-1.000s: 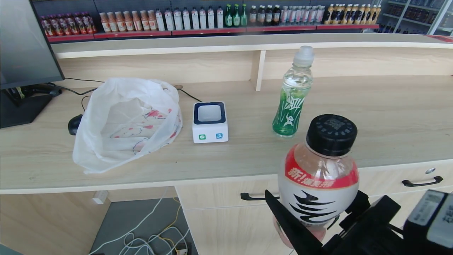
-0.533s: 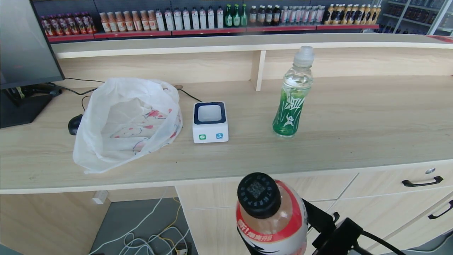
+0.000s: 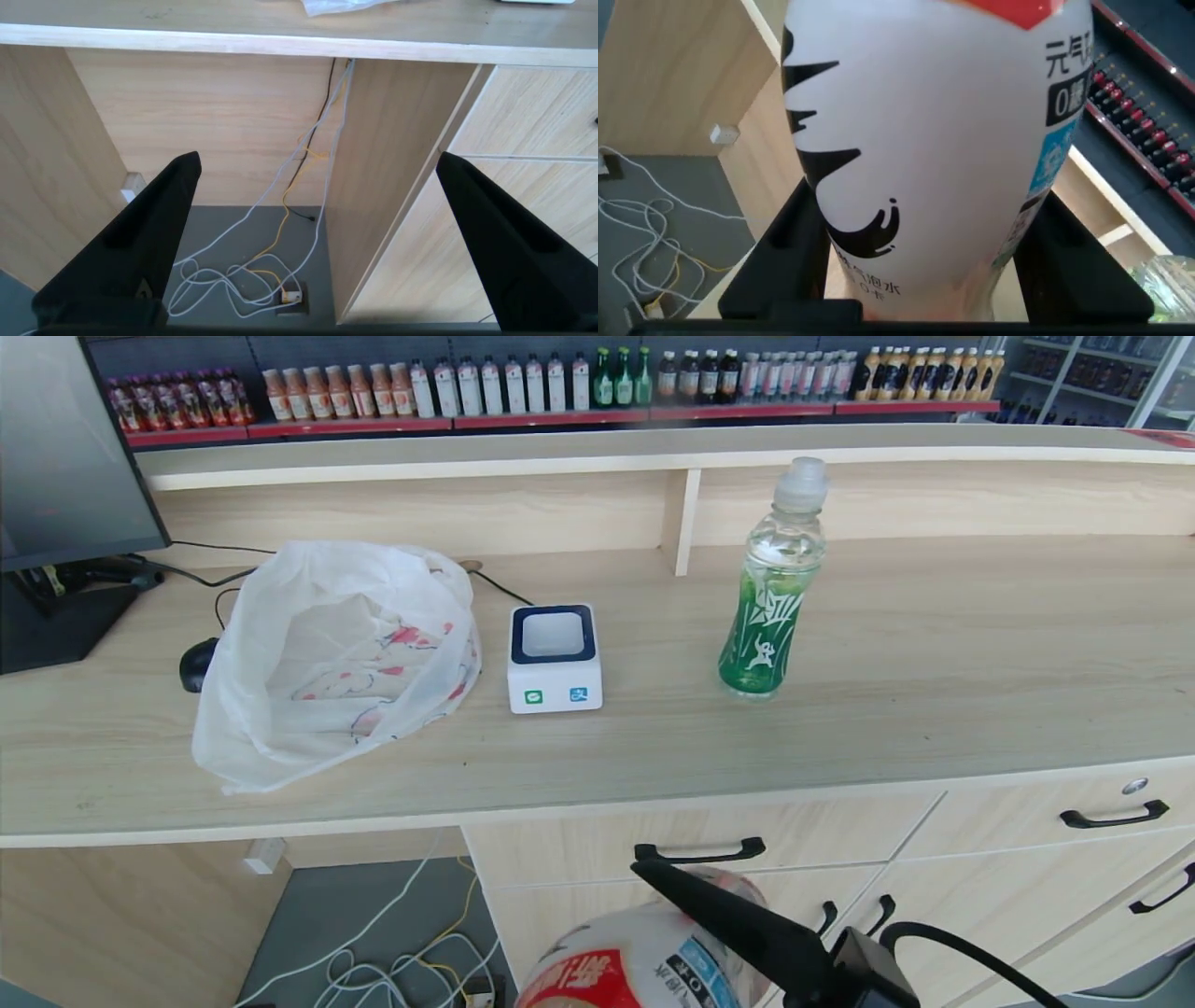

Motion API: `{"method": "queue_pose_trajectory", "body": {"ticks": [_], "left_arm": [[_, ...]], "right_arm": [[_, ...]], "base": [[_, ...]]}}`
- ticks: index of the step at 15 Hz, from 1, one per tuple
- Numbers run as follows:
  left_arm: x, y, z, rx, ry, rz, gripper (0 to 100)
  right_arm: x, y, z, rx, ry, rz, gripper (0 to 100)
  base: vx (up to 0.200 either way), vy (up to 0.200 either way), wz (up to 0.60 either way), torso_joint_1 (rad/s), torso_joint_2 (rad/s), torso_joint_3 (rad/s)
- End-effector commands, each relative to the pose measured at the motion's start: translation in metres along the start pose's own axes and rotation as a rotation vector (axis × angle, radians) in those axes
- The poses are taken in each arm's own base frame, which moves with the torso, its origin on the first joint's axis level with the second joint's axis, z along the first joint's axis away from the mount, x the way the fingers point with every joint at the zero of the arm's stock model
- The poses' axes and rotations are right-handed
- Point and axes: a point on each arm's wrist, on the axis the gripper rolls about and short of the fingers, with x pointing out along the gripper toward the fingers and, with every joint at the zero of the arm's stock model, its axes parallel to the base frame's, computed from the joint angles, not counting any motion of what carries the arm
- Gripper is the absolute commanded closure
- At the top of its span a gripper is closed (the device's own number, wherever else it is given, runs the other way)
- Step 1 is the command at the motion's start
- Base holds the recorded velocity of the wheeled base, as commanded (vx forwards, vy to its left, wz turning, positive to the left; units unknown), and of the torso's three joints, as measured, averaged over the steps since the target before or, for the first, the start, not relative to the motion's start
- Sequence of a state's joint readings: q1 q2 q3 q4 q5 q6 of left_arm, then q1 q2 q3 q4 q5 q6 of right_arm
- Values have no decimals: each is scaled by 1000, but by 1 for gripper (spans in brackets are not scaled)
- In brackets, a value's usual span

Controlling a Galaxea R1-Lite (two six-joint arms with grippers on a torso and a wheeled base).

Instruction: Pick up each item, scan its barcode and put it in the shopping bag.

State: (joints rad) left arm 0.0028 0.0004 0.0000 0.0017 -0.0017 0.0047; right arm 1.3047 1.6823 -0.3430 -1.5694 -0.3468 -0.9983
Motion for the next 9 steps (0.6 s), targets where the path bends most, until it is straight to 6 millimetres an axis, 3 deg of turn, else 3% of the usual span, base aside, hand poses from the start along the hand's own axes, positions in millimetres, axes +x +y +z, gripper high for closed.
{"method": "queue_pose_trajectory", "body": {"ticks": [1, 6, 7, 9], "left_arm": [[0, 0, 0, 0, -1, 0, 0], [0, 0, 0, 0, -1, 0, 0], [0, 0, 0, 0, -1, 0, 0], [0, 0, 0, 0, -1, 0, 0]], "right_arm": [[6, -3, -2, -79, -25, -3, 100], [16, -8, 0, -280, -81, -17, 100], [20, -11, 2, -411, -95, -38, 100], [22, -14, 5, -497, -99, -59, 100]], "base": [[0, 0, 0, 0, 0, 0], [0, 0, 0, 0, 0, 0], [0, 0, 0, 0, 0, 0], [0, 0, 0, 0, 0, 0]]}}
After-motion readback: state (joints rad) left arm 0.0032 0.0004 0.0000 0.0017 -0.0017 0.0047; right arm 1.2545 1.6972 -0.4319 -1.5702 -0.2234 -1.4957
